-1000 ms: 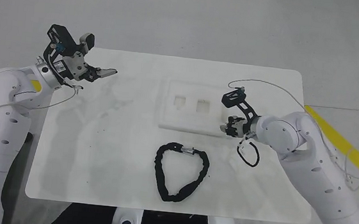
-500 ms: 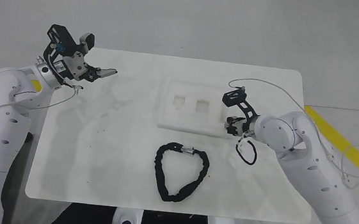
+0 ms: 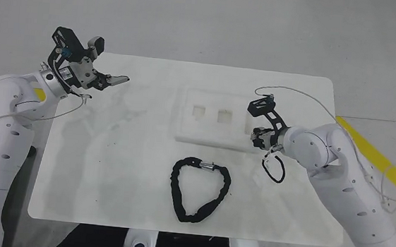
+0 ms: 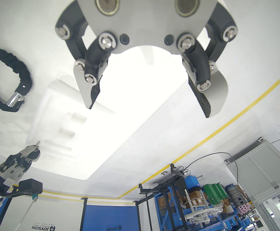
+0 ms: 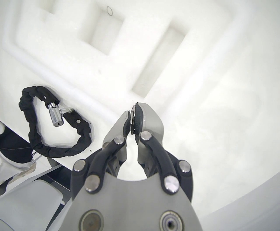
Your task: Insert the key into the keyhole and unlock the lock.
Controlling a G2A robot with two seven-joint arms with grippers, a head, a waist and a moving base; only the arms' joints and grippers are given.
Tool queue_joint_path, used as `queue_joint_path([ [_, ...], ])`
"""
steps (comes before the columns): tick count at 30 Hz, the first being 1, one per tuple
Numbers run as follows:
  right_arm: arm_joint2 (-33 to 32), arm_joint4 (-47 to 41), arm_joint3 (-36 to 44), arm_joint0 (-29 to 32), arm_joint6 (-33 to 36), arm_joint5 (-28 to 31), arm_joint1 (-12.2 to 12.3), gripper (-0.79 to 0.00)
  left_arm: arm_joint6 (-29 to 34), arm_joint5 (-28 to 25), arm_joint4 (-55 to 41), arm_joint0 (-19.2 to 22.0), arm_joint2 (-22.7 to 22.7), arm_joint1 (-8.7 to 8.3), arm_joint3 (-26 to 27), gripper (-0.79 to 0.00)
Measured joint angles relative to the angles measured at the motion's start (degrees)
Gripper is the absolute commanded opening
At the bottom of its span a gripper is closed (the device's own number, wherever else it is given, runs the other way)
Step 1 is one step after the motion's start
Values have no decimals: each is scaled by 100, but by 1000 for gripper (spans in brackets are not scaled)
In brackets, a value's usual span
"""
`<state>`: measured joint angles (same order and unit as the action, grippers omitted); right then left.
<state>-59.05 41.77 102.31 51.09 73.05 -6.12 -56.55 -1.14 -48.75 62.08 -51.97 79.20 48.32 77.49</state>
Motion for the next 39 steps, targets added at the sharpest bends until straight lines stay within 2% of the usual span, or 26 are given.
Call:
queue_joint_path([
  [8, -22, 535, 211, 4, 194, -252, 14, -785, 0, 0, 0, 0, 0, 0, 0, 0],
  [13, 233, 1060, 241, -162, 397, -396, -34, -785, 0, 0, 0, 0, 0, 0, 0, 0],
  [18, 340, 980, 207, -290, 403, -433, -99, -785, 0, 0, 0, 0, 0, 0, 0, 0],
  [24, -65, 736, 593, -60, 411, -311, -41, -785, 0, 0, 0, 0, 0, 0, 0, 0],
  [30, -704, 205, 957, 482, 105, 439, 78, -785, 0, 0, 0, 0, 0, 0, 0, 0],
  [34, -1095, -395, 816, 862, -374, 1325, 145, -785, 0, 0, 0, 0, 0, 0, 0, 0],
  [39, -1516, -704, 808, 1292, -820, 2023, 221, -785, 0, 0, 0, 0, 0, 0, 0, 0],
])
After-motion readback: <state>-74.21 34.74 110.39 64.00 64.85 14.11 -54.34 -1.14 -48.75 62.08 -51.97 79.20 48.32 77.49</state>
